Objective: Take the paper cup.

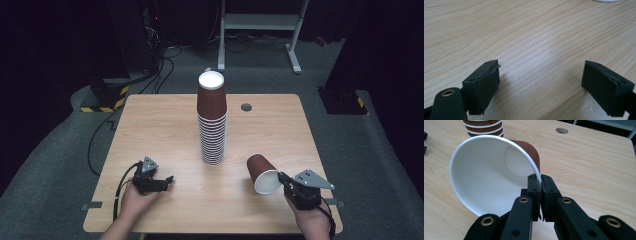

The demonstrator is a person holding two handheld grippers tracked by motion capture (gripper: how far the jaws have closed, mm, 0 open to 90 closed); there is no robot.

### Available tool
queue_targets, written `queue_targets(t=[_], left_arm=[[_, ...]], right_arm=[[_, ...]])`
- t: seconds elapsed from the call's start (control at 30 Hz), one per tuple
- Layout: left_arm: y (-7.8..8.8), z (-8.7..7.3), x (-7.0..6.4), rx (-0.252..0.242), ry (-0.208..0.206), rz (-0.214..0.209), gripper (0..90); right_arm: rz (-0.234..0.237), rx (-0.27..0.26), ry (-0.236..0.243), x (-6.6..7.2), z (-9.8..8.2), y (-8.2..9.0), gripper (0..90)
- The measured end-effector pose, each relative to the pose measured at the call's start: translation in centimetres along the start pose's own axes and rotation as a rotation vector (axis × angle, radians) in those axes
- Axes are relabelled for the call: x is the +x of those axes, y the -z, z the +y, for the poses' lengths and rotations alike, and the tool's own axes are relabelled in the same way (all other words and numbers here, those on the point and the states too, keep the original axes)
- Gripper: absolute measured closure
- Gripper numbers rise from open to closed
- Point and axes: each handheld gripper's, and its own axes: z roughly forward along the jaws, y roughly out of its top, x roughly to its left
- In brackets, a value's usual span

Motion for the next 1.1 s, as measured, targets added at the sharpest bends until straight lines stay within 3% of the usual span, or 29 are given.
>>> queue_targets(t=[0.33,1.1], left_arm=[[0.0,0.0,0.0,0.001,0.000,0.001,15.2],[0.1,-0.1,0.0,-0.003,-0.004,-0.005,17.0]], right_arm=[[0.024,0.119,0.047,-0.5,1.3,0.1,86.1],[0.122,0.413,-0.020,-3.0,5.6,-0.7,86.4]])
